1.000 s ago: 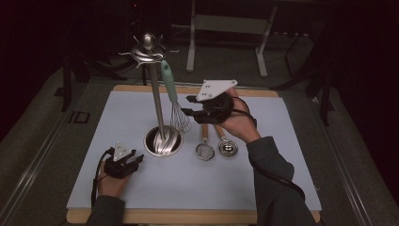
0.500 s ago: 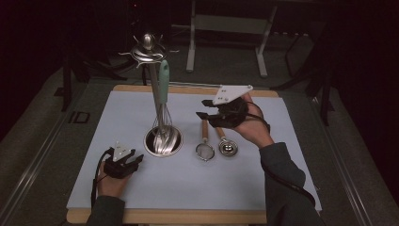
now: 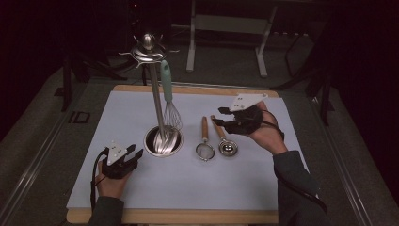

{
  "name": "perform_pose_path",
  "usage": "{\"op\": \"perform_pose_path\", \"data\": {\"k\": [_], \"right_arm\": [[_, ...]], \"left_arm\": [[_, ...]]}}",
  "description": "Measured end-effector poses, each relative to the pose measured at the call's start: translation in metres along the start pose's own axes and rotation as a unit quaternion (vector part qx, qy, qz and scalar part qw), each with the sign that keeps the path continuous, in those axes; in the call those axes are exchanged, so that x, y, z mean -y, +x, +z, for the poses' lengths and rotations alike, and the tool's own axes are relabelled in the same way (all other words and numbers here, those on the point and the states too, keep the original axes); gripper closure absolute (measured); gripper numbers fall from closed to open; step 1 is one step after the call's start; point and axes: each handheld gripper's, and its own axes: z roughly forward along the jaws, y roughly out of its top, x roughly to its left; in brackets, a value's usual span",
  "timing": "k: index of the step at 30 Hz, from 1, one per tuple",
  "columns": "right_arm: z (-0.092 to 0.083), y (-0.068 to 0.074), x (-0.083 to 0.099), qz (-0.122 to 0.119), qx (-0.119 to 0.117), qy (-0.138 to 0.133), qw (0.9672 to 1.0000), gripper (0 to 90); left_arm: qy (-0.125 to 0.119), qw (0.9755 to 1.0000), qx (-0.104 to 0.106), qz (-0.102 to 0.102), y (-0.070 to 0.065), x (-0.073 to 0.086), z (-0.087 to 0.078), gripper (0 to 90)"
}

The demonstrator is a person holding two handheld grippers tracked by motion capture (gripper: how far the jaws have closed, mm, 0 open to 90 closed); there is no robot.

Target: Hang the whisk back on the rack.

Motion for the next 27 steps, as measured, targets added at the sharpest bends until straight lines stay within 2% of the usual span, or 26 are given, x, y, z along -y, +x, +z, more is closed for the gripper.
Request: {"op": "perform_pose_path", "data": {"k": [2,16,27], "right_arm": [[-0.001,-0.001,0.006,0.005,0.002,0.004,1.0,54.9],[0.0,-0.006,0.035,0.034,0.001,0.019,0.9992,54.4],[-0.001,-0.008,0.048,0.048,0.002,0.023,0.9986,54.0]], "left_arm": [[-0.008,1.0,0.001,0.003,-0.001,-0.003,-0.002,62.3],[-0.054,0.9983,0.011,-0.019,0.007,-0.017,-0.014,65.7],[-0.075,0.9964,0.021,-0.033,0.01,-0.026,-0.018,65.5]]}}
